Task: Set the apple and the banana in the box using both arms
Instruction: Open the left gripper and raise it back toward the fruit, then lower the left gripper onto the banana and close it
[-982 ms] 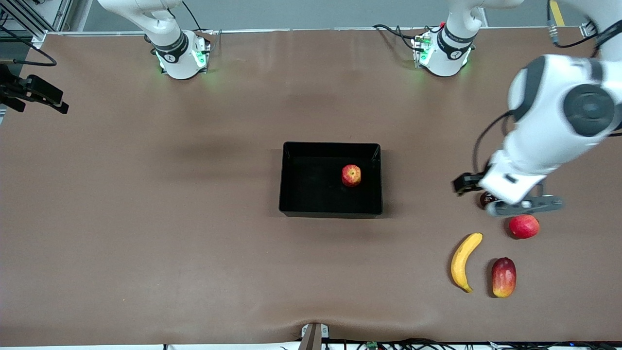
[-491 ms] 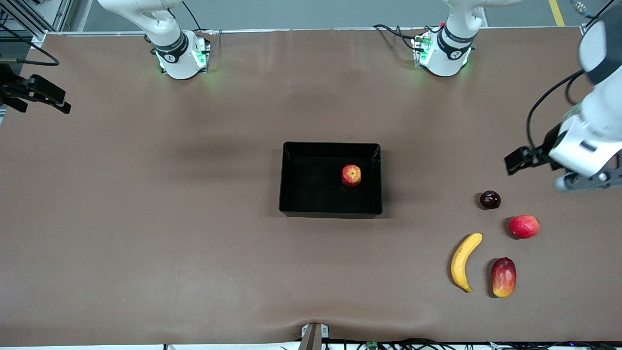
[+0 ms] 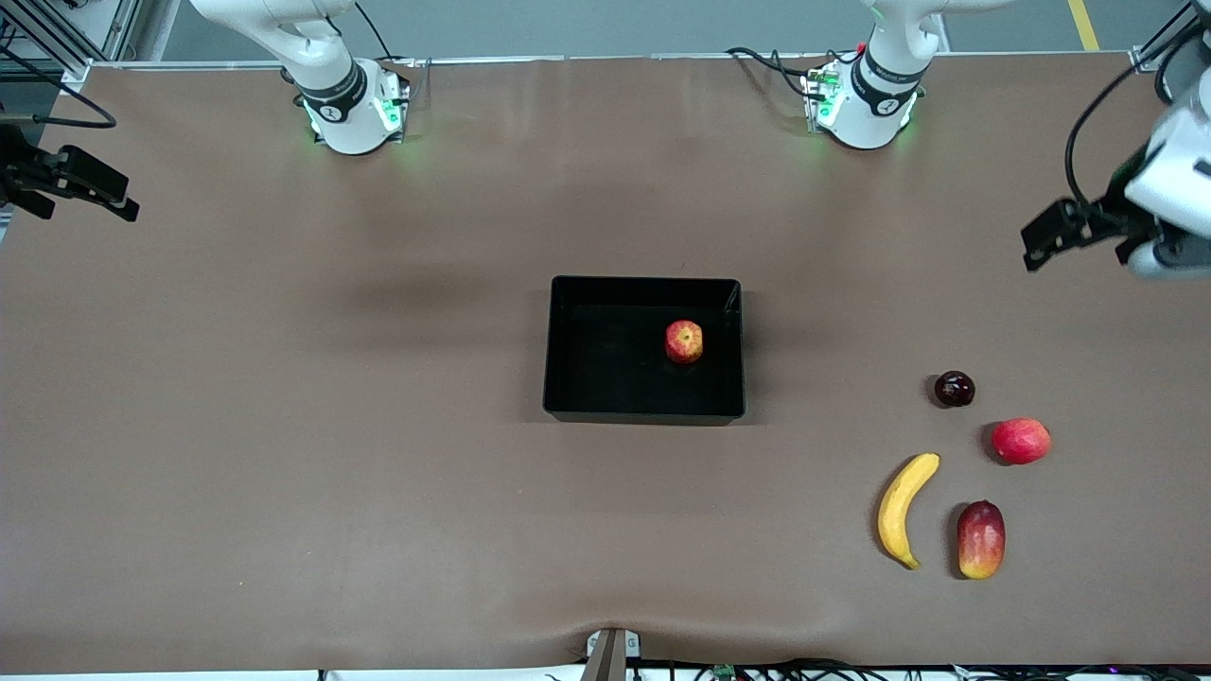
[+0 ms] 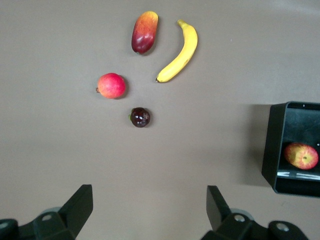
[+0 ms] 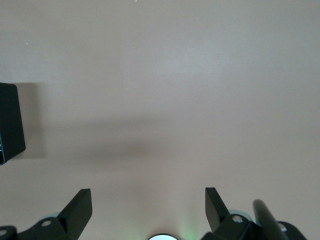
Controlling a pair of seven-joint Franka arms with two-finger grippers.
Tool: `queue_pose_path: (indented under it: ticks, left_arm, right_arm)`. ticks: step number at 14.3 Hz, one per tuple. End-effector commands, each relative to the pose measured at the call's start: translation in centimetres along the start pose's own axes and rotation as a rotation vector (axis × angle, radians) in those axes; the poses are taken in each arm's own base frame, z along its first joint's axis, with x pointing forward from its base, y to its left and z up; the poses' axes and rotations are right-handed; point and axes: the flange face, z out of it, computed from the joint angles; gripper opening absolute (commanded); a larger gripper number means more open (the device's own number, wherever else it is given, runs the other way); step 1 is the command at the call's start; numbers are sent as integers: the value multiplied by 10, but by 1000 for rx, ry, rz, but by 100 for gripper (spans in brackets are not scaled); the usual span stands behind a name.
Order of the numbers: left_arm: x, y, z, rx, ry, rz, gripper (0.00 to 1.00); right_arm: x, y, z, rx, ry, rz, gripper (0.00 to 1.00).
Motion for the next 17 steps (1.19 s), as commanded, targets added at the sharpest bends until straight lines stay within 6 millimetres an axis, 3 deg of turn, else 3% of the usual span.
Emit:
queue_pose_path:
  ticks: [1, 3, 5, 11, 15, 17]
  left_arm:
    - [-24, 1, 0, -18, 13, 13, 100]
    - [-12, 3, 13, -33, 13, 22, 100]
    - [11, 8, 39, -39, 21, 67, 100]
    - [76, 18, 154, -48, 41, 139, 100]
    - [116, 26, 245, -63, 66, 152, 100]
    - [141, 25, 283, 16, 90, 253, 100]
  right_arm:
    - [-3, -2, -1, 29, 9, -11, 100]
    - [-3, -3, -1, 35, 11, -12, 100]
    - [-1, -2, 0, 35, 11, -10, 100]
    - [4, -1, 1, 34, 28, -6, 100]
    - [8, 1, -1, 34, 33, -3, 100]
    - [8, 1, -1, 34, 33, -2, 100]
